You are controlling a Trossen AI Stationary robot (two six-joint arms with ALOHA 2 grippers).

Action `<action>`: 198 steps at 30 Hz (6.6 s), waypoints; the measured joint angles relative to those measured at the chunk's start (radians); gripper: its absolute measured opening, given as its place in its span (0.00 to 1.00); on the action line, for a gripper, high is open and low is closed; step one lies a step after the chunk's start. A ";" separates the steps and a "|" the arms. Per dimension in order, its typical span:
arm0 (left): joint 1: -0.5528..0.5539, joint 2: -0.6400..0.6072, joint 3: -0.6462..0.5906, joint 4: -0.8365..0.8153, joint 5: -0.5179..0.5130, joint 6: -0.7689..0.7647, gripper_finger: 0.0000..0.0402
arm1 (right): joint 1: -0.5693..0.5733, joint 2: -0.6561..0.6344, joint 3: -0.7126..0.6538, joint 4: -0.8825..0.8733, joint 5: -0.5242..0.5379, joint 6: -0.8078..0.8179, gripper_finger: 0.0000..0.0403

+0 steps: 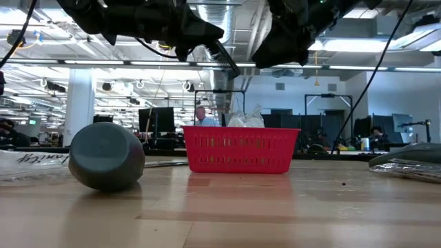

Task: Pick & Place Travel size toiletries
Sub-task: Put the black comb into the top green bin

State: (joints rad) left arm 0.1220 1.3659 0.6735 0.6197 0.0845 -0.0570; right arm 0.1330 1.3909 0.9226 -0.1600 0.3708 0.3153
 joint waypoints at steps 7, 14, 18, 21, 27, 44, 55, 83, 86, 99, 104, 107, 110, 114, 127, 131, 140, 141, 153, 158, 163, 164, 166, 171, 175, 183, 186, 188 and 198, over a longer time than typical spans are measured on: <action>0.084 0.013 0.000 0.032 -0.092 0.000 0.00 | 0.004 -0.002 0.000 -0.012 0.001 0.001 0.28; 0.144 0.147 0.000 0.178 -0.107 -0.042 0.00 | 0.007 0.003 -0.001 -0.016 0.000 0.026 0.28; 0.175 0.233 0.009 0.230 -0.133 -0.079 0.00 | 0.018 0.003 -0.001 -0.017 -0.001 0.034 0.28; 0.188 0.284 0.027 0.233 -0.177 -0.082 0.00 | 0.030 0.003 -0.001 -0.018 -0.001 0.036 0.28; 0.191 0.345 0.064 0.236 -0.246 -0.083 0.01 | 0.045 0.003 -0.001 -0.020 -0.001 0.036 0.28; 0.225 0.474 0.123 0.235 -0.237 -0.143 0.08 | 0.044 0.003 -0.001 -0.020 0.000 0.026 0.27; 0.226 0.475 0.123 0.230 -0.199 -0.143 0.32 | 0.043 0.004 -0.001 -0.020 0.000 0.026 0.27; -0.067 0.121 0.114 -0.606 -0.227 -0.165 0.37 | 0.043 0.004 -0.001 -0.020 0.000 0.026 0.27; -0.111 0.102 0.114 -0.705 -0.236 -0.235 0.37 | 0.043 0.004 -0.001 -0.020 0.001 0.026 0.27; -0.229 0.093 -0.004 -0.745 -0.303 -0.459 0.37 | 0.043 0.004 -0.001 -0.020 0.001 0.026 0.27; -0.229 0.093 -0.048 -0.747 -0.303 -0.508 0.37 | 0.043 0.004 -0.001 -0.020 0.000 0.026 0.27; -0.229 0.094 -0.061 -0.744 -0.303 -0.529 0.37 | 0.043 0.004 -0.001 -0.020 0.001 0.026 0.27; -0.229 0.094 -0.064 -0.744 -0.303 -0.540 0.37 | 0.043 0.004 -0.001 -0.020 0.001 0.026 0.27; -0.231 0.097 -0.064 -0.739 -0.302 -0.555 0.37 | 0.043 0.004 -0.001 -0.019 0.001 0.026 0.27; -0.300 0.097 -0.064 -0.731 -0.317 -0.600 0.44 | 0.043 0.004 -0.001 -0.018 0.001 0.026 0.27; -0.301 0.102 -0.064 -0.728 -0.351 -0.614 0.52 | 0.043 0.004 -0.001 -0.018 0.001 0.026 0.27; -0.301 0.199 -0.064 -0.663 -0.373 -0.616 0.59 | 0.043 0.004 -0.001 -0.010 0.001 0.026 0.27; -0.301 0.203 -0.063 -0.654 -0.373 -0.615 0.59 | 0.043 0.004 -0.001 -0.010 0.001 0.026 0.27; -0.301 0.264 -0.059 -0.625 -0.438 -0.626 0.57 | 0.043 0.004 -0.001 -0.011 0.001 0.026 0.27; -0.314 0.264 -0.060 -0.637 -0.465 -0.623 0.55 | 0.043 0.004 -0.001 -0.011 0.001 0.026 0.27; -0.341 0.270 -0.061 -0.688 -0.523 -0.600 0.46 | 0.043 0.004 -0.001 -0.012 0.001 0.026 0.27; -0.343 0.270 -0.061 -0.697 -0.526 -0.602 0.44 | 0.043 0.004 -0.001 -0.011 0.001 0.026 0.27; -0.348 0.270 -0.061 -0.701 -0.528 -0.602 0.40 | 0.043 0.004 -0.001 -0.011 0.001 0.026 0.27; -0.361 0.270 -0.062 -0.703 -0.552 -0.602 0.26 | 0.043 0.004 -0.001 -0.011 0.001 0.026 0.27; -0.360 0.270 -0.062 -0.699 -0.547 -0.603 0.14 | 0.043 0.004 -0.001 -0.011 0.001 0.026 0.27; -0.360 0.250 -0.063 -0.716 -0.557 -0.603 0.00 | 0.043 0.004 -0.001 -0.011 0.001 0.026 0.27; -0.363 0.222 -0.067 -0.749 -0.569 -0.603 0.00 | 0.043 0.004 -0.001 -0.012 0.001 0.026 0.27; -0.363 0.193 -0.069 -0.785 -0.571 -0.603 0.00 | 0.043 0.004 -0.002 -0.012 0.001 0.026 0.27; -0.363 0.072 -0.067 -0.866 -0.630 -0.601 0.00 | 0.041 0.004 -0.002 -0.012 0.011 0.026 0.27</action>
State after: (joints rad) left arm -0.2409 1.4382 0.6064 -0.2460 -0.5450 -0.6578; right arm 0.1745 1.3949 0.9211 -0.1716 0.3821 0.3410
